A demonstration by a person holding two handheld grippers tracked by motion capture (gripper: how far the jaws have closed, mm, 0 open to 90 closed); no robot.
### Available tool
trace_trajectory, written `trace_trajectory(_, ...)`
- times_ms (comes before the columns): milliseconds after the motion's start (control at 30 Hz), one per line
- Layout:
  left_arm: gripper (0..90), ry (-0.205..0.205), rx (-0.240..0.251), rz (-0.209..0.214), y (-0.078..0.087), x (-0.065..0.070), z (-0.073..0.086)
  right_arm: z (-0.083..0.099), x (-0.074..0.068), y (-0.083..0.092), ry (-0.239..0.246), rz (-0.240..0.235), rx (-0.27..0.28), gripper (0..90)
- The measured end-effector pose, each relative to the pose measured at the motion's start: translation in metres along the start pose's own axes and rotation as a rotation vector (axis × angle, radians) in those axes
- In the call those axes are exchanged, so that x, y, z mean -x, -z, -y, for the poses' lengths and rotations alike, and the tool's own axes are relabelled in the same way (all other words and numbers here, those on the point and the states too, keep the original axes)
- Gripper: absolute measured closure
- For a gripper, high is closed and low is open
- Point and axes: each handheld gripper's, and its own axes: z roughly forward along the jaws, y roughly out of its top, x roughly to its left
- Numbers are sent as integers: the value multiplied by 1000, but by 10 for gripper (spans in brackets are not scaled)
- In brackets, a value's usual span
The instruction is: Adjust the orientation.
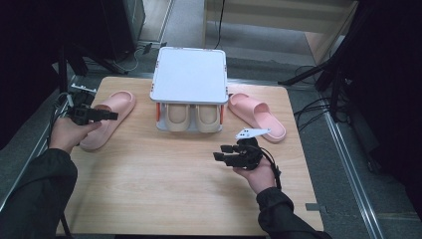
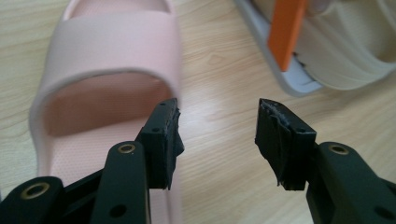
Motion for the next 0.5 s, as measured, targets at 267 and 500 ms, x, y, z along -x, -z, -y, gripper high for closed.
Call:
trace_trajectory(267, 513, 28, -15, -31, -19, -15, 2, 3, 2, 3, -4, 11, 3, 535)
trace_trajectory(500, 621, 31, -14, -25, -32, -19, -2, 9, 3, 8, -24, 24, 5, 535)
